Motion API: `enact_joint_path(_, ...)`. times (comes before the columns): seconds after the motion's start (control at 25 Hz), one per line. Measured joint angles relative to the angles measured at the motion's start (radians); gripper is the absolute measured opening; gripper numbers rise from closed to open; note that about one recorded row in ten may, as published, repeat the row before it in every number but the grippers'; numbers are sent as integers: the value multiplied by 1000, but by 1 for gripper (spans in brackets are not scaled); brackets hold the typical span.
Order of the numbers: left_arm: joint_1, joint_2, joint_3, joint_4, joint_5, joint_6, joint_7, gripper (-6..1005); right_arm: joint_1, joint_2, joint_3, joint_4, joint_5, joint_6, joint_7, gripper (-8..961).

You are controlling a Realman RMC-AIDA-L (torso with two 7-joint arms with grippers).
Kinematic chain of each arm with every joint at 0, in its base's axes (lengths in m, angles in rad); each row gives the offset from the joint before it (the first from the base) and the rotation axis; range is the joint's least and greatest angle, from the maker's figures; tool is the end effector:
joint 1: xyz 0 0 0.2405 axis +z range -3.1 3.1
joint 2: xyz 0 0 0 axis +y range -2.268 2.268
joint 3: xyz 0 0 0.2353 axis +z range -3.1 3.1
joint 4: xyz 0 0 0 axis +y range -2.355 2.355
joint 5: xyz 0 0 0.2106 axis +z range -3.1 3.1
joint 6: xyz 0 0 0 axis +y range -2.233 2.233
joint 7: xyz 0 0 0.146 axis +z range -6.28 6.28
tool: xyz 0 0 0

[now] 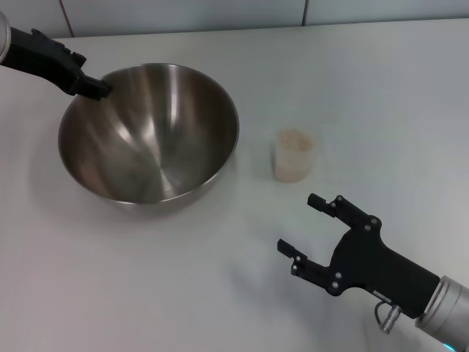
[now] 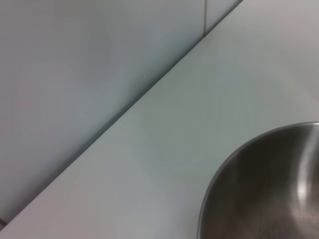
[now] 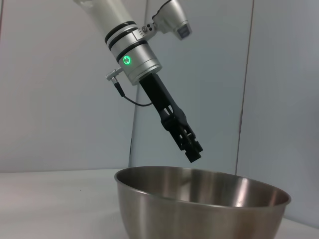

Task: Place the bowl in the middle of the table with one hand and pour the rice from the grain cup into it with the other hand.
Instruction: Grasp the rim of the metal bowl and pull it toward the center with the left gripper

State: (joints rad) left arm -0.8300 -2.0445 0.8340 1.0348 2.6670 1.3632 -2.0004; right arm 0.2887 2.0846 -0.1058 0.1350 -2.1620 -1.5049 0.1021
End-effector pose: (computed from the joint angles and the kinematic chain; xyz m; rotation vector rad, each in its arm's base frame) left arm -0.1852 0.4234 0.0691 -2.5268 -0.5866 0.2377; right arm 0.2809 0.1968 -0.0835 -2.2915 0.1888 0.8570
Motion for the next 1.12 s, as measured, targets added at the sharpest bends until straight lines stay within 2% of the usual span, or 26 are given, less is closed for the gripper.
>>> enact_joint_path(0.24, -6, 0, 31, -36, 5, -18, 0, 773, 2, 0, 0, 0, 1, 0, 0, 782)
enact_joint_path(0.56, -8, 5, 79, -125, 9, -119, 0, 859, -2, 0, 0, 6, -1, 0, -1, 782)
enact_joint_path(1.12, -15, 1, 106, -200, 36, -190, 0, 795, 2, -1, 0, 6, -5, 8, -3, 782)
